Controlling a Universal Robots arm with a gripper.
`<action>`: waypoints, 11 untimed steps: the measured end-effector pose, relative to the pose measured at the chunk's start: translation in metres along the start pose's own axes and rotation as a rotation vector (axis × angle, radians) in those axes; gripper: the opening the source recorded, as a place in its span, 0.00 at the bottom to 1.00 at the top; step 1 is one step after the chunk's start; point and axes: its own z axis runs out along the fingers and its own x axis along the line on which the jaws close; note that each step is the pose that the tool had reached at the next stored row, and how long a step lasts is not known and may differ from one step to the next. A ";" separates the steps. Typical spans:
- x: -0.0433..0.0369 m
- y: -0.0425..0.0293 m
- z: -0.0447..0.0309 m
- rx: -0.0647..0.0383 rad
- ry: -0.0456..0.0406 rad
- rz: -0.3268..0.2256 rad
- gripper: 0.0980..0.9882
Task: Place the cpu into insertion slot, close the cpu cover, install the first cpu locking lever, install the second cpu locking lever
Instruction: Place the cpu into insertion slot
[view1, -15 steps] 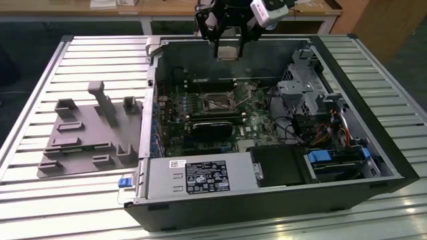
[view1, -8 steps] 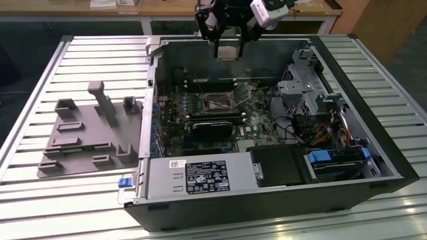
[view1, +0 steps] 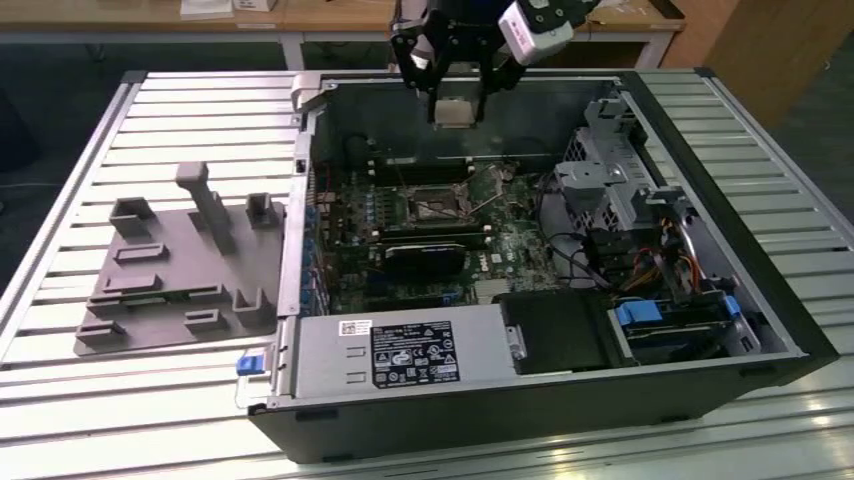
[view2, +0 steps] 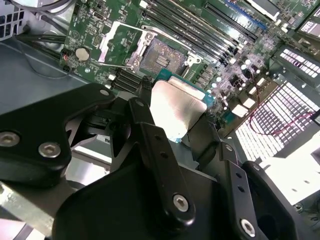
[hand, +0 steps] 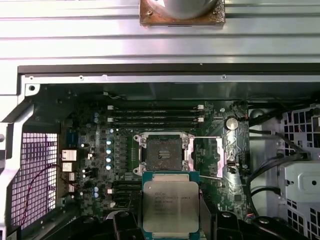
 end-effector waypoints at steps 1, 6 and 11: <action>0.0000 -0.0002 0.0019 0.000 0.0000 0.000 0.49; -0.0002 -0.0009 0.0109 0.002 -0.0001 0.000 0.49; -0.0004 -0.0018 0.0231 0.004 -0.0001 0.000 0.49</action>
